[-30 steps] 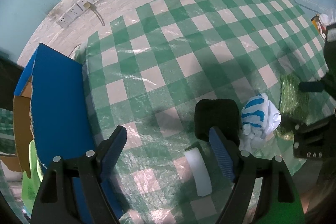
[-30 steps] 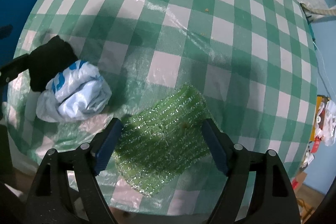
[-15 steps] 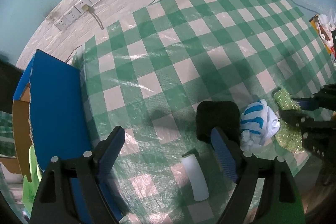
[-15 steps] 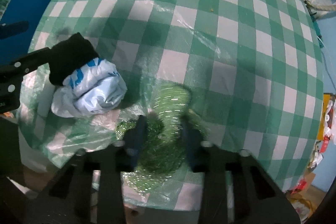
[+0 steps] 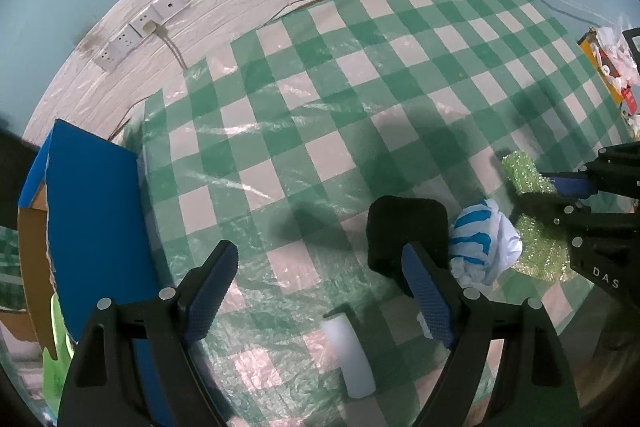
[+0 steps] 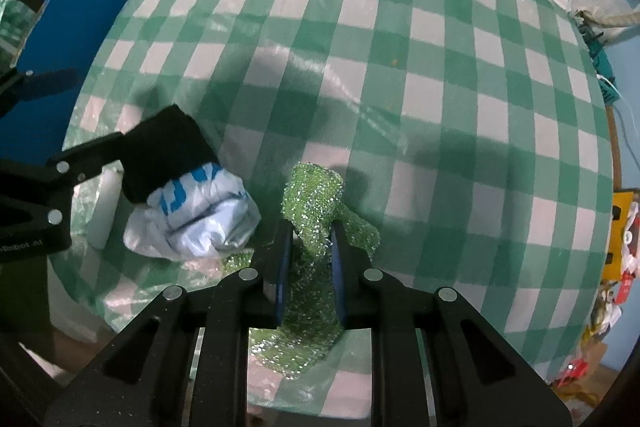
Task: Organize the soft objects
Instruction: 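Grasp the green mesh scrubber with the right gripper while the left gripper grasps the black sponge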
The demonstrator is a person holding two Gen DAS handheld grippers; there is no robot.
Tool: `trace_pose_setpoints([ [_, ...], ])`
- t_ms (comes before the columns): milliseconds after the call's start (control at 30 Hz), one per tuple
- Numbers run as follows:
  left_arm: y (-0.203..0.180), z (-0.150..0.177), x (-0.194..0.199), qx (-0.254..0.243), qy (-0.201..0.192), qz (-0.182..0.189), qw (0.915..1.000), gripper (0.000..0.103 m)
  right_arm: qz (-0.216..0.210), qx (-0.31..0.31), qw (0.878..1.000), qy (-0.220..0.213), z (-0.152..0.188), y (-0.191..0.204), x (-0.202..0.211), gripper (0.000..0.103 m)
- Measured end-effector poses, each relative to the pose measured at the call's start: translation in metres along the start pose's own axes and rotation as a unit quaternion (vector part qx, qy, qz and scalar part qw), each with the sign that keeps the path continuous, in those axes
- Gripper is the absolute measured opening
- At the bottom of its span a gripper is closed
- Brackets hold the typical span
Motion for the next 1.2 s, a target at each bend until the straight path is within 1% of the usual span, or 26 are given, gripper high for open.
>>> trace_pose_setpoints([
  [100,0.009,-0.003,-0.001,0.012,-0.001,-0.025,0.9996,0.085,0.0,0.001,1.0,-0.008,-0.003,0.001,0.007,0.016],
  [133,0.015,-0.004,0.0,0.021,-0.004,-0.028,0.9994,0.085,-0.001,-0.001,1.0,-0.009,-0.004,0.001,0.008,0.016],
  [233,0.028,-0.009,0.0,0.046,-0.003,-0.003,0.9989,0.085,-0.004,-0.002,1.0,-0.009,-0.01,0.0,0.012,0.016],
  [333,0.03,-0.01,0.0,0.058,-0.002,0.025,0.998,0.085,-0.006,-0.001,1.0,-0.009,-0.008,-0.001,0.014,0.016],
  [600,-0.003,-0.016,-0.001,0.022,-0.001,0.05,0.9985,0.086,-0.007,0.001,1.0,-0.011,-0.004,-0.003,0.014,0.016],
  [767,-0.02,-0.016,-0.014,-0.009,0.017,0.03,0.9994,0.087,-0.008,-0.008,1.0,-0.013,-0.006,-0.006,0.013,0.016],
  [933,-0.027,-0.013,-0.029,-0.015,0.036,0.044,0.9983,0.088,-0.009,-0.006,1.0,-0.01,-0.007,-0.003,0.009,0.016],
  [1000,-0.028,-0.013,-0.032,-0.021,0.036,0.047,0.998,0.087,-0.009,-0.004,1.0,-0.009,-0.007,-0.001,0.008,0.016],
  [1033,-0.029,-0.013,-0.032,-0.022,0.033,0.051,0.9979,0.085,-0.009,-0.004,1.0,-0.01,-0.008,0.0,0.007,0.016],
  [1100,-0.029,-0.013,-0.03,-0.023,0.031,0.062,0.9973,0.073,-0.01,-0.003,1.0,-0.011,-0.008,0.0,0.008,0.016],
  [1133,-0.03,-0.013,-0.029,-0.024,0.032,0.071,0.9967,0.06,-0.009,-0.002,1.0,-0.012,-0.008,0.0,0.008,0.016],
  [1167,-0.031,-0.013,-0.028,-0.025,0.033,0.079,0.996,0.052,-0.009,-0.002,1.0,-0.014,-0.008,0.0,0.009,0.016],
  [1200,-0.032,-0.013,-0.027,-0.027,0.033,0.084,0.9955,0.046,-0.008,-0.002,1.0,-0.015,-0.008,0.0,0.009,0.016],
])
Point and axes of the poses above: each gripper's, at about its wrist camera, not at the fingertips, and x roughly against the way its jaws point, y to its left, z to its underside, the point moved 9 cm from there along -x, roughly the way its jaws point, and after that the axes turned 15 degrees about y, right-handed, at the moved point
